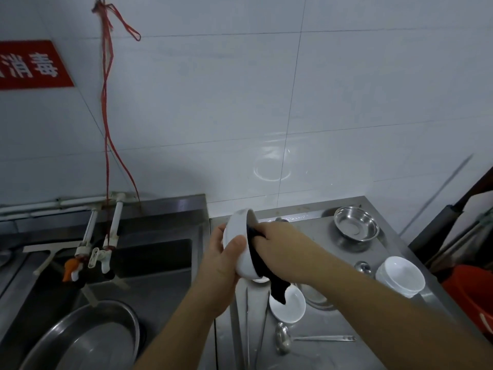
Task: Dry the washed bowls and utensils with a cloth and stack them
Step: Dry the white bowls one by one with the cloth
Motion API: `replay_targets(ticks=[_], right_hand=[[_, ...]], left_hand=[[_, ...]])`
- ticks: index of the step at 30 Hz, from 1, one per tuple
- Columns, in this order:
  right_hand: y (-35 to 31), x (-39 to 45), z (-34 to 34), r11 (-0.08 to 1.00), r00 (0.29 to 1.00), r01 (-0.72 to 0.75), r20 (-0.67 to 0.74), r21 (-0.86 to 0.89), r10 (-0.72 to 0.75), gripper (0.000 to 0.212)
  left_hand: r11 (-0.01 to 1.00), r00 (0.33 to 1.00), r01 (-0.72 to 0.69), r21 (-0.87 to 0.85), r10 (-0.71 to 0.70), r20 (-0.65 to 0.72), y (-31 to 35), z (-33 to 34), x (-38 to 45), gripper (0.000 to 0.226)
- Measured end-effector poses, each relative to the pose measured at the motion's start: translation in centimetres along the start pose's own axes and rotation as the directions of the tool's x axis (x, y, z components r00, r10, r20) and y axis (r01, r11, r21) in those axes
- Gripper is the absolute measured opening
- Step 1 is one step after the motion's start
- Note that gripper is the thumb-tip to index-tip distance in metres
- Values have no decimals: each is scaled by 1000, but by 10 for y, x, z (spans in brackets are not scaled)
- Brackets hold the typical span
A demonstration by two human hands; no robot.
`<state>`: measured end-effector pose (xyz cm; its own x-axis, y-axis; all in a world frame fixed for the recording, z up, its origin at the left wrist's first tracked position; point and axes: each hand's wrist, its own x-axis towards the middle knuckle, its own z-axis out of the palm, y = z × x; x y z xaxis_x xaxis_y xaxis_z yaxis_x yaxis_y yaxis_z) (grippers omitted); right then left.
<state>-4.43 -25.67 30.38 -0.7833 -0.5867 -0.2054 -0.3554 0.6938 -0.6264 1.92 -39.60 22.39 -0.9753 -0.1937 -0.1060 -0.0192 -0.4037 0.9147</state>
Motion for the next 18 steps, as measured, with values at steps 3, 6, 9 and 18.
replay_targets(ticks=[3, 6, 9, 18], right_hand=[[-9, 1, -19, 993, 994, -68, 97, 95, 59, 30], [-8, -2, -28, 939, 983, -138, 162, 315, 90, 32], [-7, -9, -27, 724, 956, -281, 247, 630, 157, 16], [-25, -13, 6, 97, 950, -132, 97, 987, 298, 22]], left_hand=[[995, 994, -88, 40, 84, 73, 12, 0, -2, 112], [996, 988, -84, 13, 81, 133, 18, -1, -2, 115], [999, 973, -46, -11, 47, 226, 17, 2, -6, 113], [996, 994, 1, -91, 8, 106, 15, 14, -14, 115]])
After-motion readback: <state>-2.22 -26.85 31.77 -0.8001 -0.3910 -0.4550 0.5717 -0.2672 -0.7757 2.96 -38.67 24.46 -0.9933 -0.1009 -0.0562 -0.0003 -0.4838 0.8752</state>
